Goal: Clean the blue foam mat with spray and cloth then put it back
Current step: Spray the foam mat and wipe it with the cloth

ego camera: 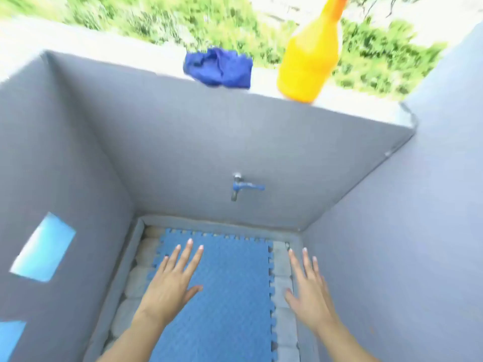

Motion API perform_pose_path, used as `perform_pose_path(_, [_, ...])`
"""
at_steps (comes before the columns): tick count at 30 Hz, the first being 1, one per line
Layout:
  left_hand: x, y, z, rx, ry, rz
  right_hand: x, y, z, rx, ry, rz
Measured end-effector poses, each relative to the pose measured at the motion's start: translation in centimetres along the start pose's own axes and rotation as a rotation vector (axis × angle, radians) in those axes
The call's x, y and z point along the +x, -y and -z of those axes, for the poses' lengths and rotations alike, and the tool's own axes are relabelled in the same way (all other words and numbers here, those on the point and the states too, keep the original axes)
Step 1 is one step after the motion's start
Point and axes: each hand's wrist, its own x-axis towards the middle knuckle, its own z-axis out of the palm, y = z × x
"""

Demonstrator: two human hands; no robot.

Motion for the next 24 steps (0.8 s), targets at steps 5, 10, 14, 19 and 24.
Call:
perform_pose_path(5, [3.0, -6.0, 18.4, 0.036, -0.291, -0.025, -4.6, 5.3, 17.0, 0.294, -0.503, 0.06])
perform_pose_path(10, [11.4, -7.4, 29.5, 0.028, -0.456, -0.125, -0.7, 10.5, 27.7, 0.456, -0.775, 0.123])
perform_pose_path(14, [18.9, -5.4, 31.5, 0.062, -0.354, -0.109, 6.6, 14.9, 34.5, 0.601, -0.787, 0.235])
perform_pose_path(19, [25.2, -1.6, 28.1, 0.137, -0.206, 0.015, 14.5, 18.6, 36.5, 0.759, -0.761, 0.295])
perform_pose_path(24, [27.7, 1.3, 23.7, 0.134, -0.095, 0.053, 18.9, 18.8, 32.2, 0.657, -1.032, 0.287])
